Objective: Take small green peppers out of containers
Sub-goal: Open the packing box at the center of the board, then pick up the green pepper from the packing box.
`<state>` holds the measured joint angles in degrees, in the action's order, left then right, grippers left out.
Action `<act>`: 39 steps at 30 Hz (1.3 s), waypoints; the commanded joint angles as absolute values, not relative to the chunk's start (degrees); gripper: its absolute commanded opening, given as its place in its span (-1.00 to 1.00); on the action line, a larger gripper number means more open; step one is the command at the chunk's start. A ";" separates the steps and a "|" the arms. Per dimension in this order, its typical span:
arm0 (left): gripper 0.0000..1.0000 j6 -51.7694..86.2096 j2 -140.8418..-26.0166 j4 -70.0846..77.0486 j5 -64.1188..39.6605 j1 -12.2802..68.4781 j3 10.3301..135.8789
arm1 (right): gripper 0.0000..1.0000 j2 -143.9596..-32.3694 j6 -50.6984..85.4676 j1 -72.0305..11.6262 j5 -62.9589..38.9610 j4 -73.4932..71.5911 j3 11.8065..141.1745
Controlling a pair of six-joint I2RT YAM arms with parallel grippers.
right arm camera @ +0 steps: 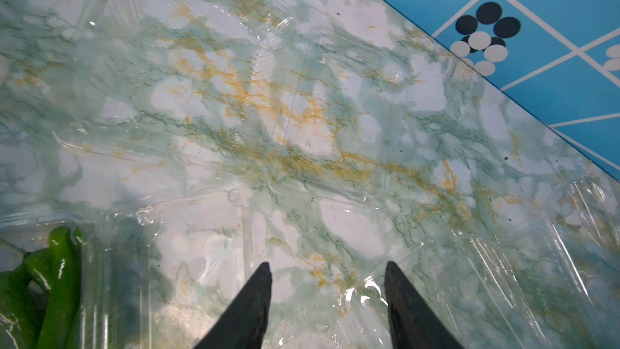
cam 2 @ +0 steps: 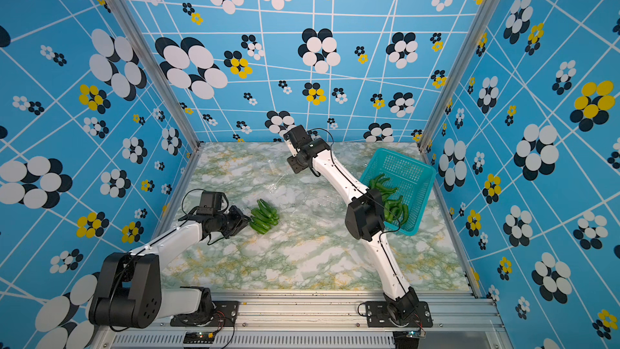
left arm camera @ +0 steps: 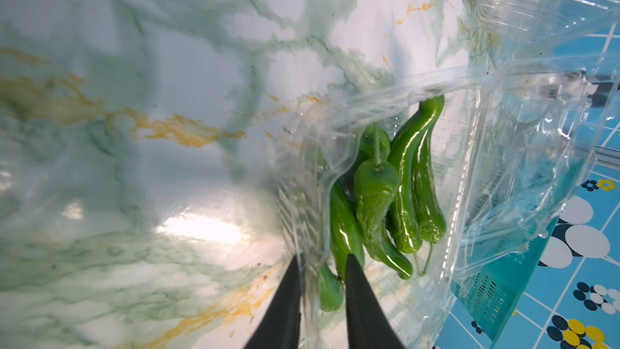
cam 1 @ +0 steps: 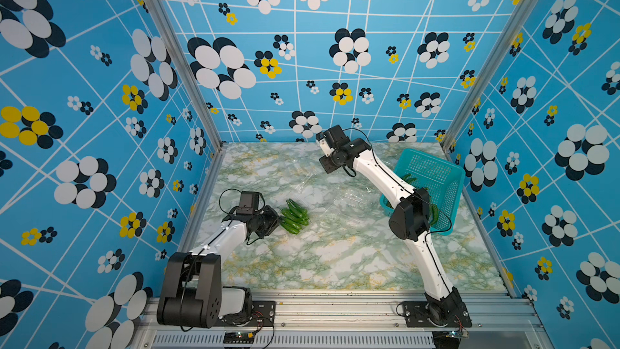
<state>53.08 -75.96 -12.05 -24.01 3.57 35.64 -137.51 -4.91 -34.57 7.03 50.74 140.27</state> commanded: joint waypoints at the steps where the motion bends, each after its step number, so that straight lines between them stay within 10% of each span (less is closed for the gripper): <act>1: -0.48 52.78 -74.34 -13.22 -23.43 2.99 36.82 | 0.13 -133.86 -3.93 -34.36 7.62 50.73 141.35; 39: -0.33 50.82 -67.79 -14.94 -25.93 -3.01 32.10 | -0.05 -136.86 -2.42 -51.14 -13.70 50.63 128.26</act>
<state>51.57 -68.84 -15.25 -24.80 -2.37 33.08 -135.24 -3.57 -50.61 -12.60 50.37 125.97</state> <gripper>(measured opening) 0.336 0.479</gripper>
